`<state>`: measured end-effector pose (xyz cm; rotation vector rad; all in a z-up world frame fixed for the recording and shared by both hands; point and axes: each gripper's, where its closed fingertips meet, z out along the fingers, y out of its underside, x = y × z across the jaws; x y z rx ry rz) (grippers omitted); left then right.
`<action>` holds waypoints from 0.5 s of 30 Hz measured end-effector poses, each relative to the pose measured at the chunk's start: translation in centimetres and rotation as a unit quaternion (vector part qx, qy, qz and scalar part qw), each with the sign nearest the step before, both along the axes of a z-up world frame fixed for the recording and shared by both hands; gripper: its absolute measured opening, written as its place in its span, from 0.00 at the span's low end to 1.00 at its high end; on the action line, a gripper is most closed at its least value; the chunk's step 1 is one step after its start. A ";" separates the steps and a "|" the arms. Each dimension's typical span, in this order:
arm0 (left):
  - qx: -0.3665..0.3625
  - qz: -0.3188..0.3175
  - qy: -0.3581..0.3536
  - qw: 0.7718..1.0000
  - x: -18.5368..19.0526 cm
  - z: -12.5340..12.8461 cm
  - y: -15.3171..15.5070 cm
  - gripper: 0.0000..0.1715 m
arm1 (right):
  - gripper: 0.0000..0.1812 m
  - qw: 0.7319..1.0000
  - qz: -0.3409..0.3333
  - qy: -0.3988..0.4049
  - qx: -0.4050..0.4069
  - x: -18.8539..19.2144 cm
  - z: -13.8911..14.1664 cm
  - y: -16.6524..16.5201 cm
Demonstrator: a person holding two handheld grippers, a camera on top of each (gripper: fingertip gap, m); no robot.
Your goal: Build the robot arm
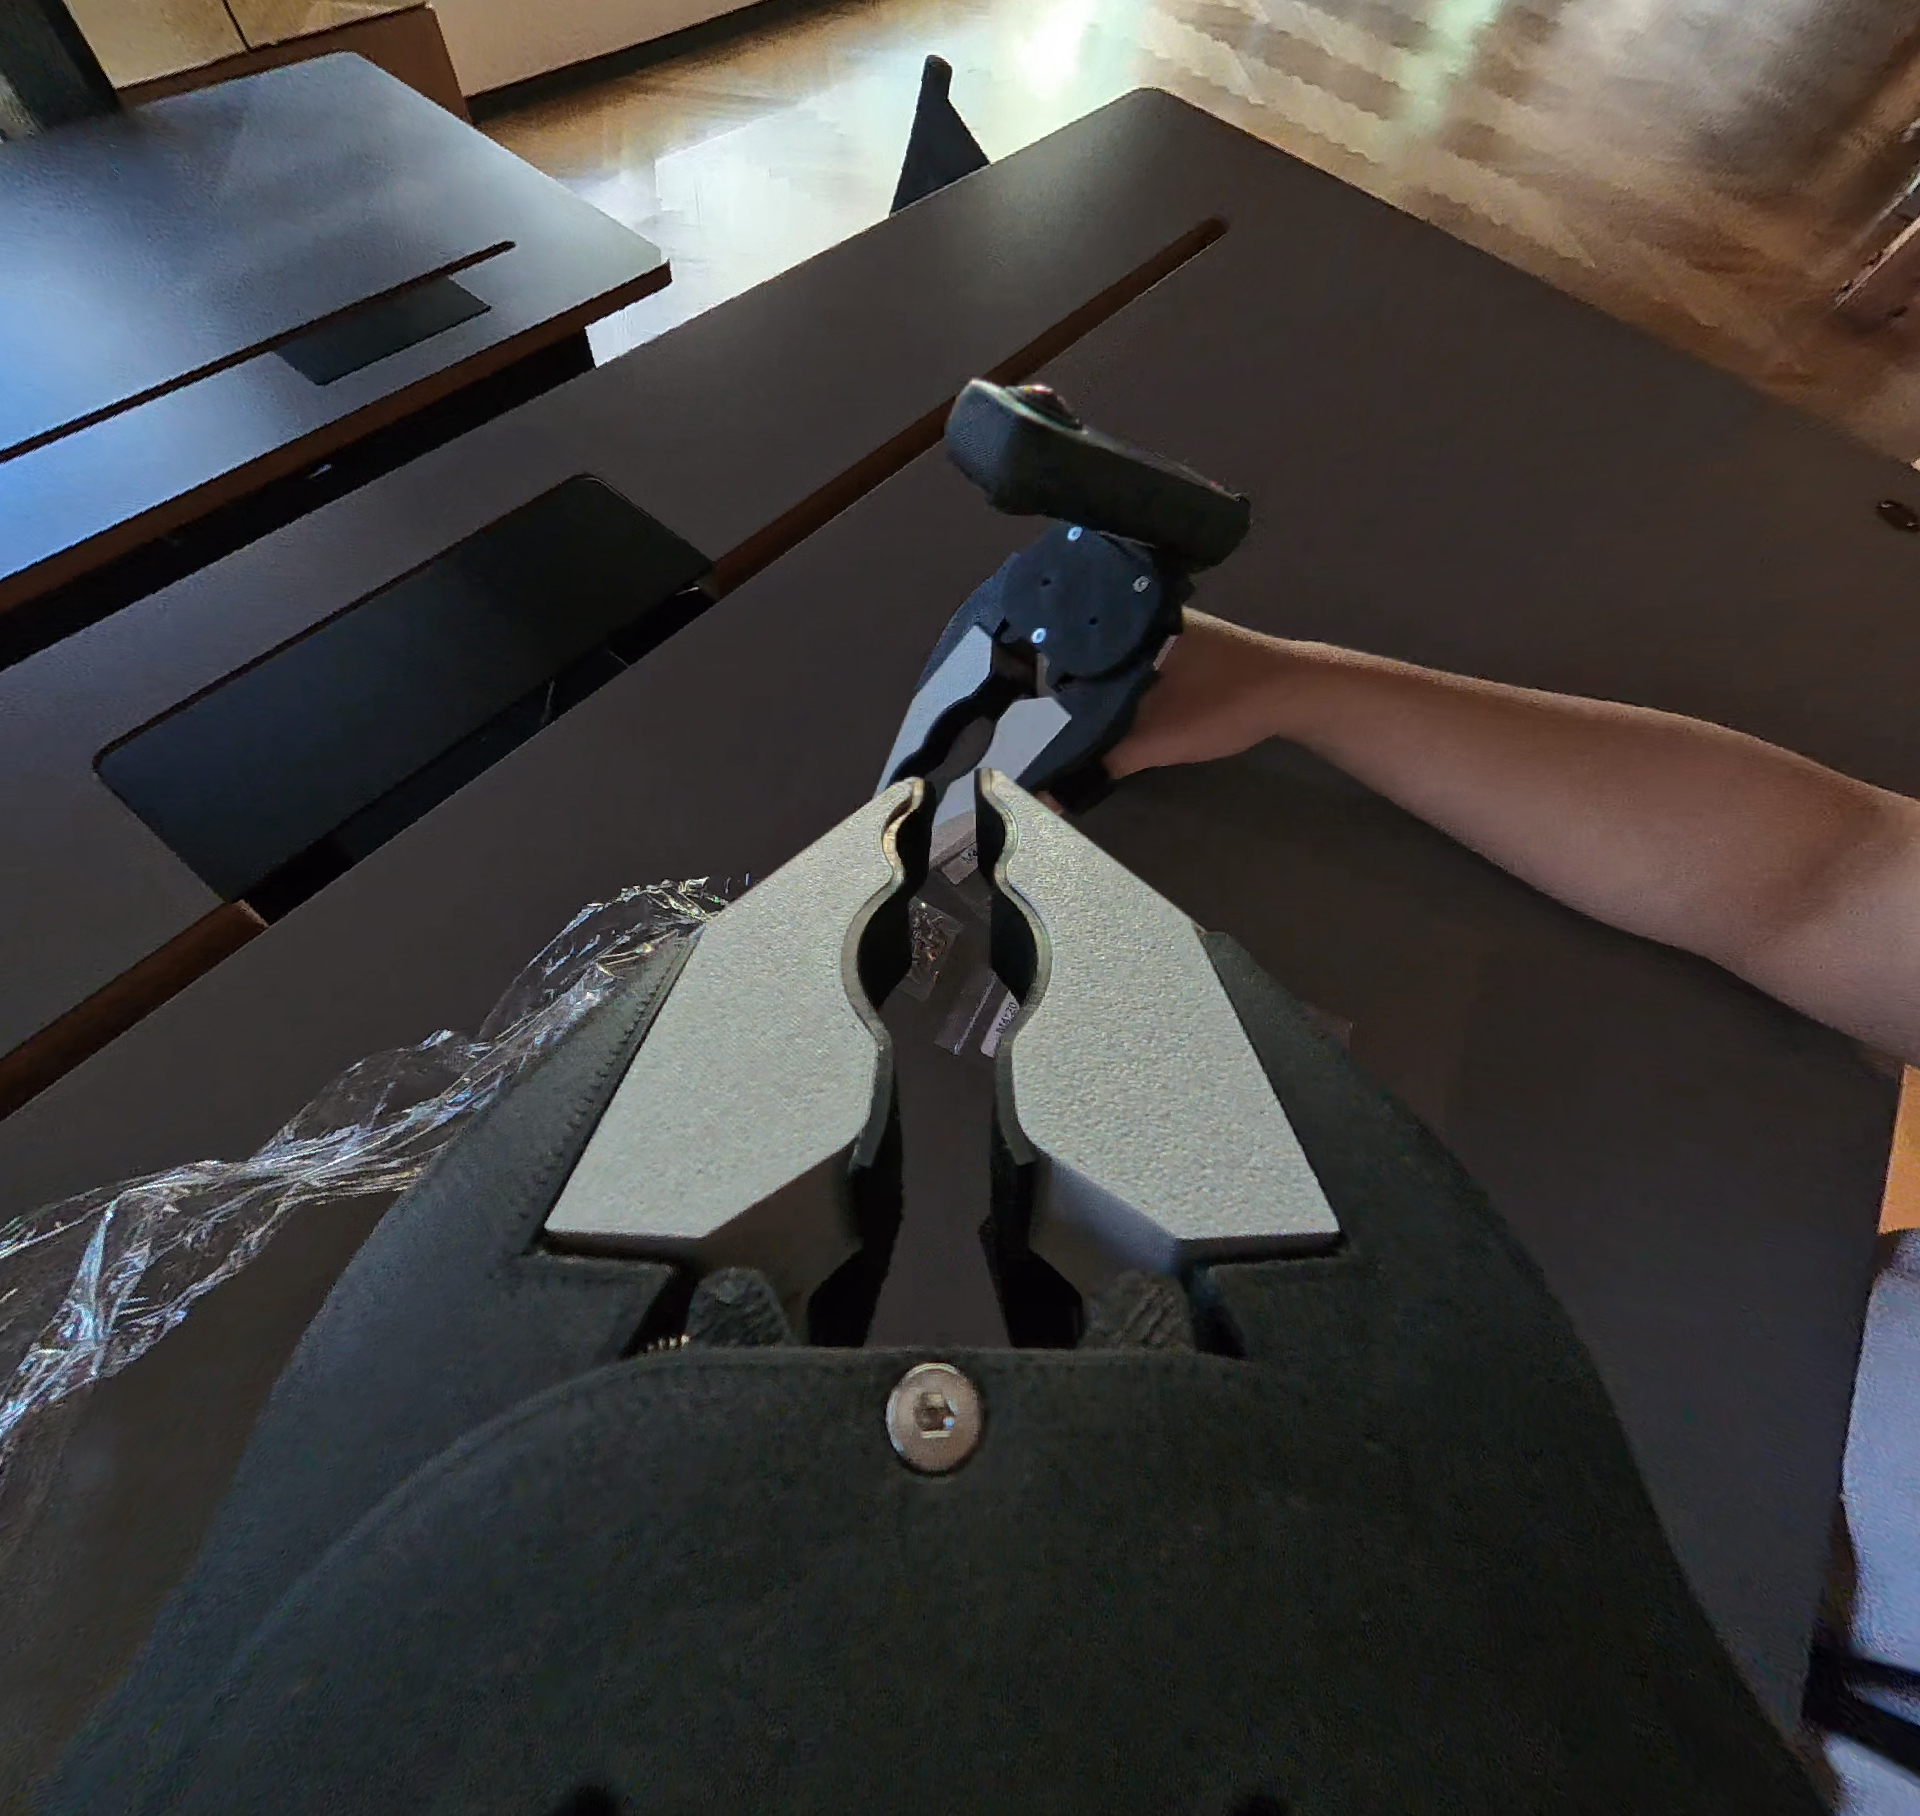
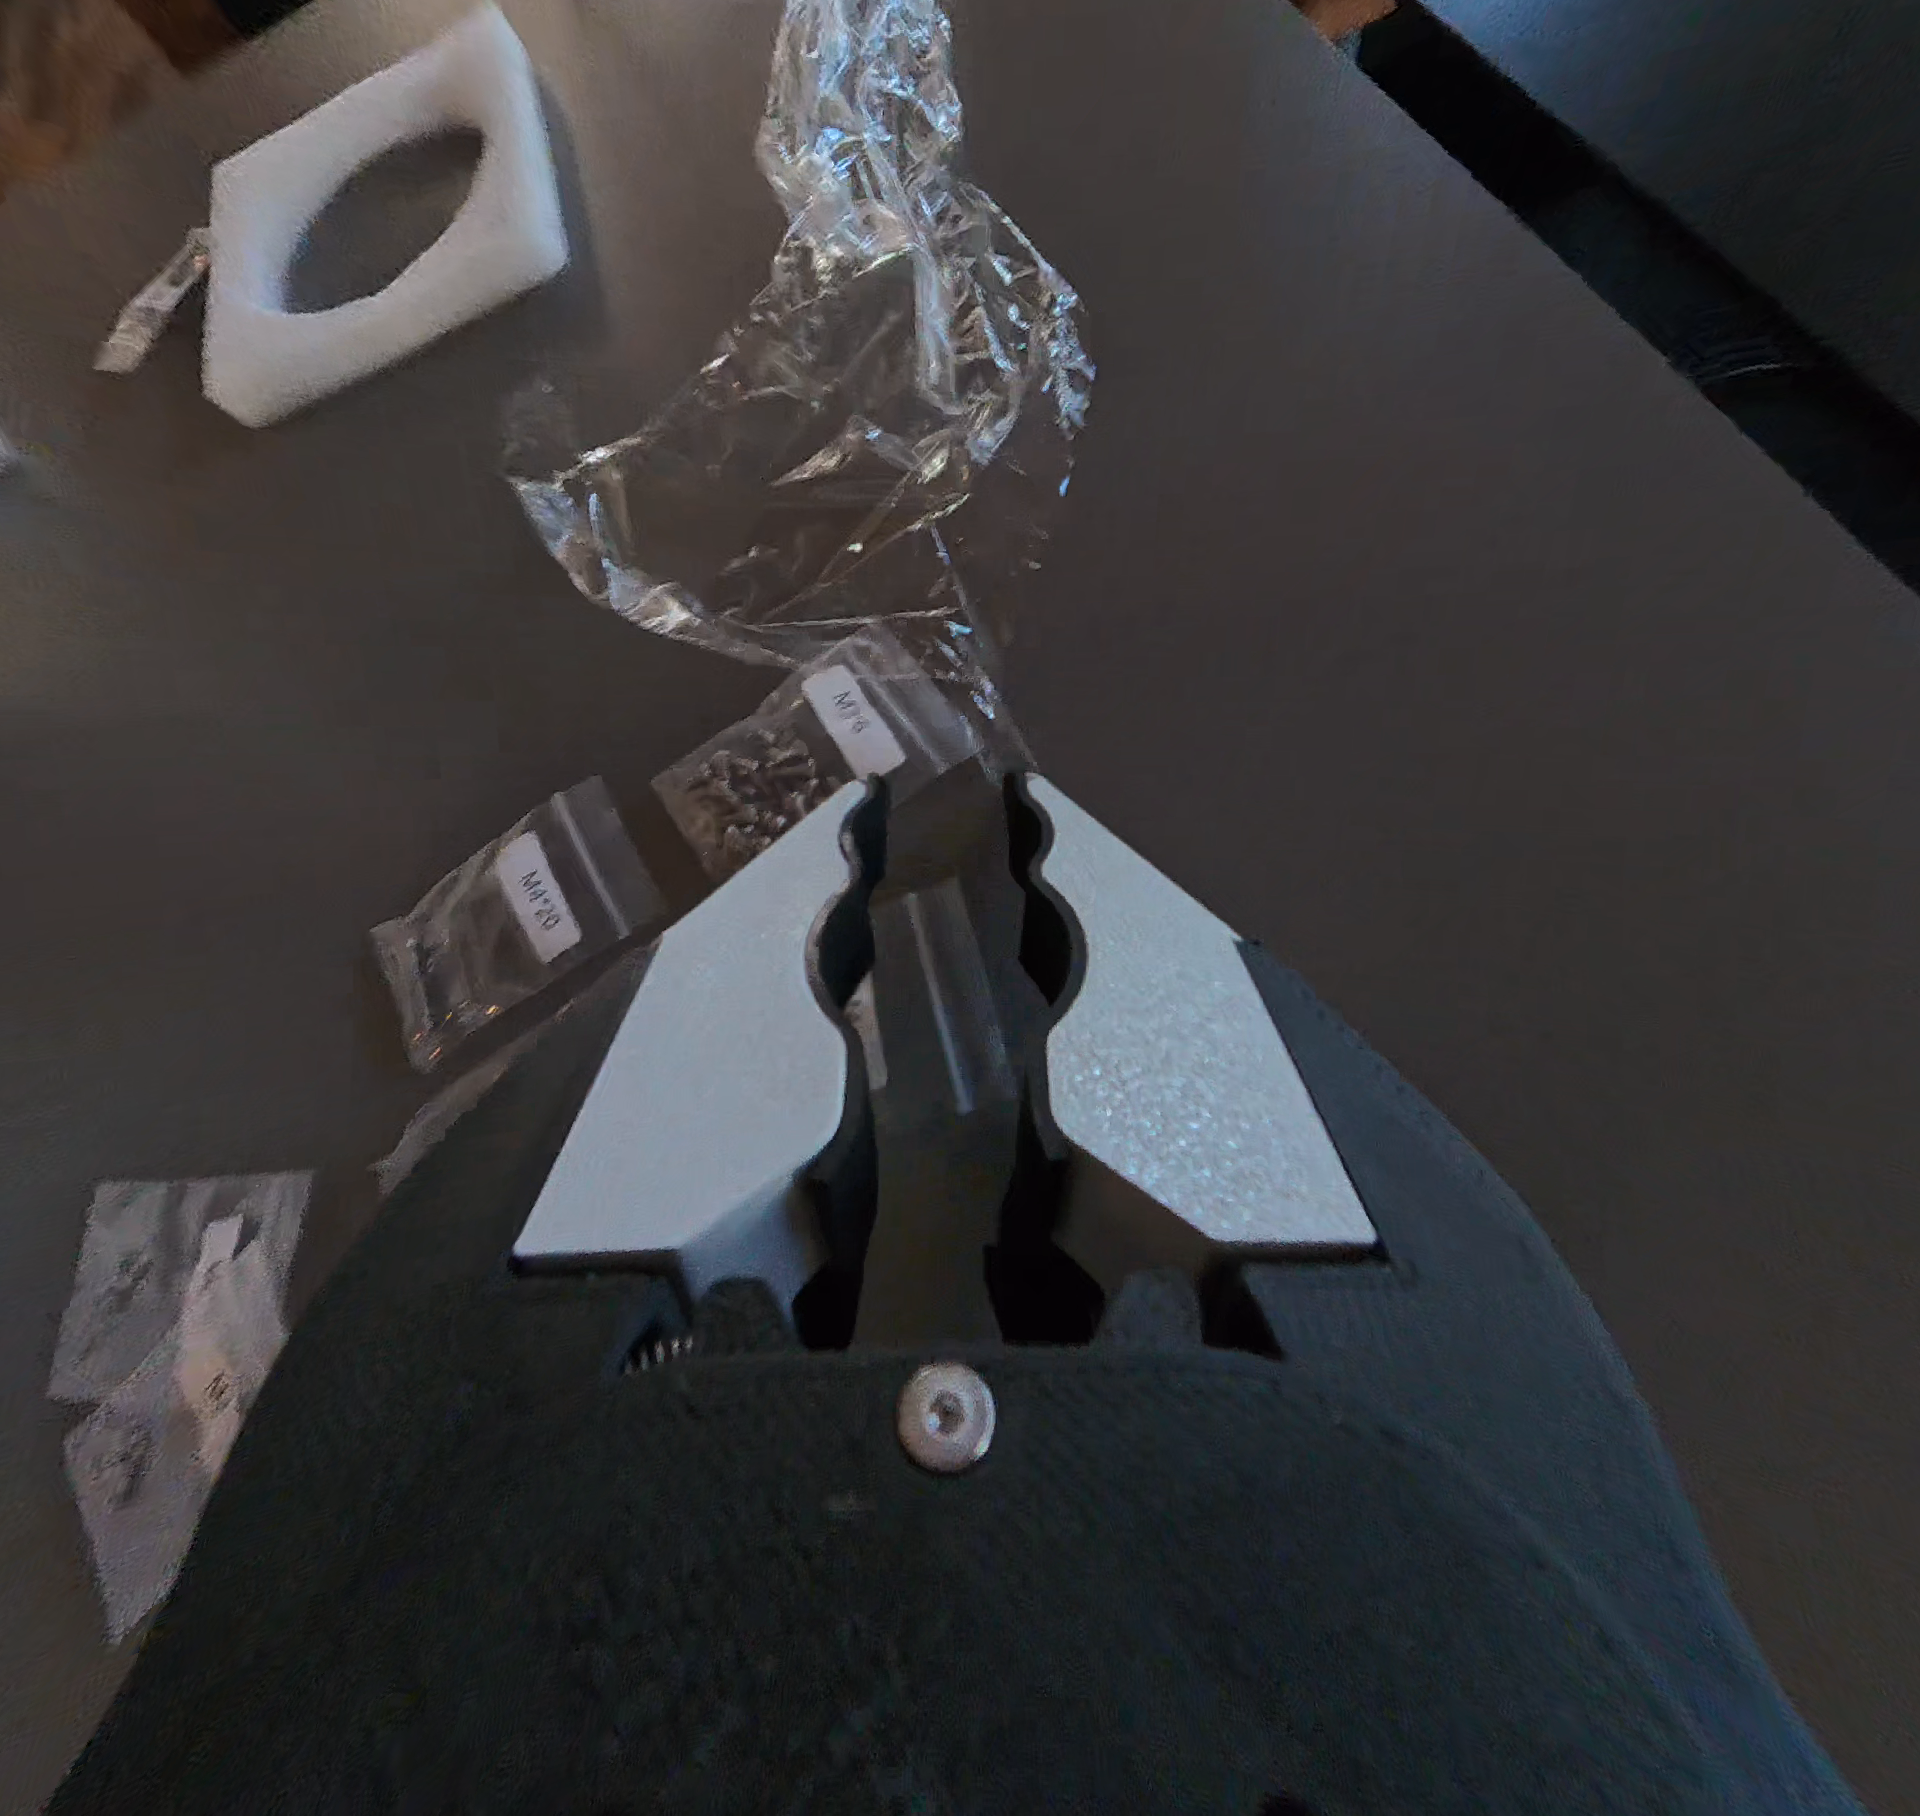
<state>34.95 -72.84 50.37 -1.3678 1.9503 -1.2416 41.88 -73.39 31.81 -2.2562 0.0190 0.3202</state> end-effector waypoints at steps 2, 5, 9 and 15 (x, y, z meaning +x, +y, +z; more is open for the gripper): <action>-0.009 -0.002 -0.003 1.000 0.0 0.3 0.0 0.04 | 0.17 1.000 -0.008 -0.004 0.003 0.4 0.1 0.9; -0.024 -0.007 -0.002 1.000 -0.1 0.4 0.0 0.04 | 0.19 0.999 0.039 0.018 0.005 -1.0 0.2 1.4; -0.041 -0.007 -0.015 0.999 -0.1 1.1 0.1 0.04 | 0.16 0.997 0.075 -0.013 0.004 -2.0 -0.1 1.8; -0.055 -0.028 -0.016 0.998 -0.4 1.5 -1.1 0.04 | 0.00 0.994 0.104 -0.028 -0.028 -2.9 -0.4 0.1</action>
